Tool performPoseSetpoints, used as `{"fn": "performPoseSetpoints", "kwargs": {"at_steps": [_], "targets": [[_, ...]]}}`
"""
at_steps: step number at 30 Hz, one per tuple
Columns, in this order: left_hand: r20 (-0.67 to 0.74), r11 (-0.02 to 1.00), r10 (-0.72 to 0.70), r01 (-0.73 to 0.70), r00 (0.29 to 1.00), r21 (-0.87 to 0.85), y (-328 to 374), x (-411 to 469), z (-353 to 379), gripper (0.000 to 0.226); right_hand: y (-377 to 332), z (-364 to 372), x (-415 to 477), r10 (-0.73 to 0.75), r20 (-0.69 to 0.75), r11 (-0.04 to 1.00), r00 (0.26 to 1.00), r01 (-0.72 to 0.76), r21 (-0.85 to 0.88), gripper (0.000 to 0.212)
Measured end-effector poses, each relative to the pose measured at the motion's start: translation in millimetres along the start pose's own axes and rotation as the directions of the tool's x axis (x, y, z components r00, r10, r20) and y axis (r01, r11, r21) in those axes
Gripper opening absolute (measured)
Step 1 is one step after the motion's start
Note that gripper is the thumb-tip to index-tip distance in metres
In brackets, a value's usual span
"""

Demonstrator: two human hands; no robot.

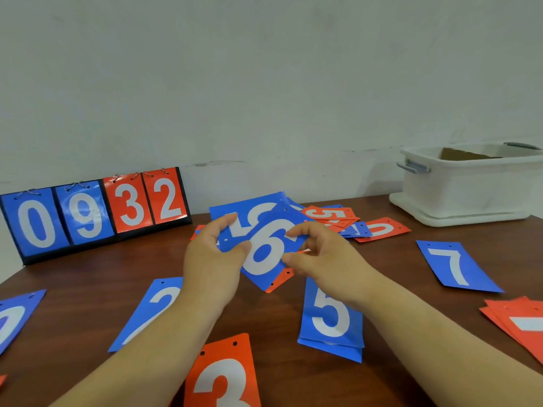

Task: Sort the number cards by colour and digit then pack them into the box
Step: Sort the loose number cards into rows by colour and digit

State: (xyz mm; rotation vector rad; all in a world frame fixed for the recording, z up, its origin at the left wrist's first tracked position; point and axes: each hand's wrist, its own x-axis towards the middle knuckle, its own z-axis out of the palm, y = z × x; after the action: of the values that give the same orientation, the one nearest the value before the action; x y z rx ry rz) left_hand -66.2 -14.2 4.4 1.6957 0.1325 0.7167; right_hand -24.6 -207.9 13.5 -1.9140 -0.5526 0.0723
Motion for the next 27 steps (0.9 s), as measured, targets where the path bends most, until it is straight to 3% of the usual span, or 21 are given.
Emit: {"fn": "performPoseSetpoints", "kwargs": {"at_steps": [7,10,12,15,19,21,22,23,25,26,27], "targets": [[-0.067,0.987,-0.038,0.048,0.997,0.152,-5.7,4.9,-3.3,0.037,10.5,-30.6,11.2,0.071,-0.372,0.997,0.926,-0.081,-0.011,0.034],[-0.034,0.984,-0.035,0.040,0.999,0.171,-8.4,5.9,-4.9,0.037,14.9,-74.5,7.3,0.101,-0.412,0.960,0.905,-0.198,-0.200,0.042],[0.004,0.984,0.001,-0.002,1.000,0.178,-9.6,6.1,-4.3,0.037,22.0,-100.6,3.7,0.171,-0.381,0.864,0.909,-0.325,-0.386,0.047],[0.100,0.983,0.027,-0.045,0.995,0.180,-15.4,8.3,-1.8,0.040,32.6,-122.6,-1.1,0.323,-0.278,0.629,0.905,-0.424,-0.651,0.053],[0.187,0.991,-0.035,0.009,0.982,0.136,-20.2,6.4,2.8,0.042,37.7,-122.1,0.5,0.513,-0.234,0.398,0.826,-0.470,-0.788,0.058],[0.223,0.990,-0.049,0.018,0.974,0.140,-19.7,6.1,3.6,0.042,40.3,-120.1,1.0,0.531,-0.320,0.306,0.785,-0.529,-0.791,0.056],[0.246,0.988,-0.056,0.018,0.968,0.152,-19.7,6.3,3.6,0.042,40.4,-118.5,0.6,0.485,-0.391,0.311,0.782,-0.573,-0.758,0.051],[0.275,0.986,-0.059,0.012,0.960,0.166,-19.5,6.0,3.6,0.042,39.3,-114.9,0.6,0.397,-0.443,0.391,0.804,-0.585,-0.711,0.046],[0.320,0.980,-0.066,0.001,0.945,0.200,-20.1,5.2,3.4,0.042,35.5,-98.9,2.3,0.215,-0.400,0.759,0.891,-0.410,-0.506,0.032],[0.334,0.975,-0.068,-0.008,0.940,0.221,-18.9,3.8,3.7,0.042,27.6,-85.2,0.9,0.161,-0.312,0.915,0.936,-0.261,-0.309,0.025],[0.348,0.970,-0.066,-0.022,0.935,0.243,-16.6,2.0,4.4,0.042,18.7,-70.3,-1.4,0.125,-0.199,0.978,0.972,-0.155,-0.142,0.018]]}}
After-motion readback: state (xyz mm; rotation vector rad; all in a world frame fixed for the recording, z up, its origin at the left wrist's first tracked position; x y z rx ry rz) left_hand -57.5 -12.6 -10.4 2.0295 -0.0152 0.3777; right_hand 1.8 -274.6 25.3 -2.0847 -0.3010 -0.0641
